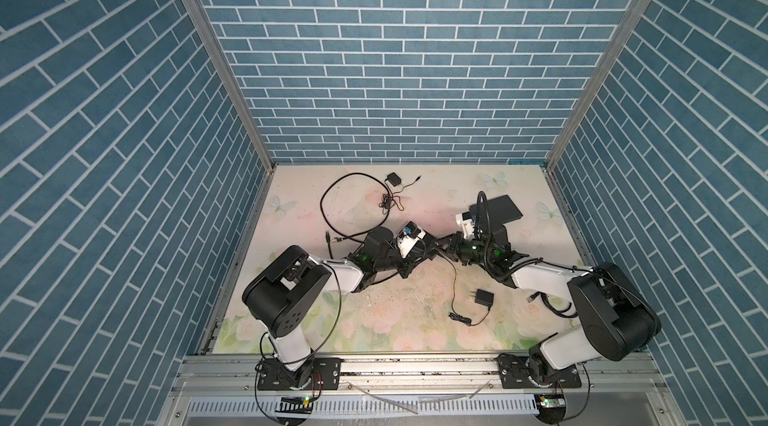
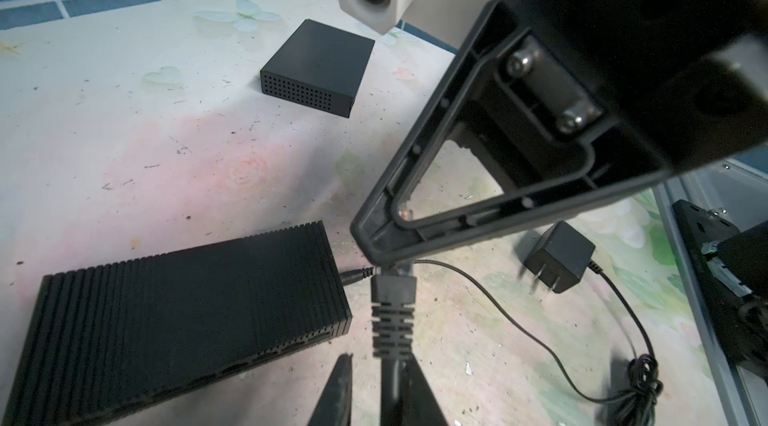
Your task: Insert the plug into the switch port
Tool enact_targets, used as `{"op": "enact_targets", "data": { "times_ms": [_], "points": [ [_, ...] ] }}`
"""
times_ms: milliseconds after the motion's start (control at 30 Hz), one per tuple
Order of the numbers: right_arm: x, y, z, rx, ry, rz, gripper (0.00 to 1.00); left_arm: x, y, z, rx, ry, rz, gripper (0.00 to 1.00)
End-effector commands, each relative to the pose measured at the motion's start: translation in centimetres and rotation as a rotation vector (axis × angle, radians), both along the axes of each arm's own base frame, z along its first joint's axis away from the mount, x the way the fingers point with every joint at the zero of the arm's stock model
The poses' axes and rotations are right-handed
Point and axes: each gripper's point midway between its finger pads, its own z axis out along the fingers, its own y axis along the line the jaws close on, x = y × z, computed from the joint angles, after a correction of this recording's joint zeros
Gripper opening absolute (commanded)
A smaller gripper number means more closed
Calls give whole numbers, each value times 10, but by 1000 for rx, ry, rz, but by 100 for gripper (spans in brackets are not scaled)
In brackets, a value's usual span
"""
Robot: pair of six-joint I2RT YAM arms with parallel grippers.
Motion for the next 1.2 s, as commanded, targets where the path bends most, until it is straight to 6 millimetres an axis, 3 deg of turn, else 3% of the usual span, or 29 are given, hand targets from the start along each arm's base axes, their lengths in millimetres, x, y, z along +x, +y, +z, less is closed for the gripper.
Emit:
{"op": "enact_targets", "data": {
  "times_ms": [0,667,967,1167],
  "points": [
    [-1,2,3,31,17,-9,10,-2,-3,9,-49,-25,-26,22],
    [-4,4,4,38,26,-2,10,0,-3,12,-108,-23,-33,15],
    [-7,8,2,35,30,8,10,1,-5,13,-132,-21,-32,21],
    [-7,7,2,31,29,3,10,0,-2,14,-139,-13,-34,8]
  ]
}}
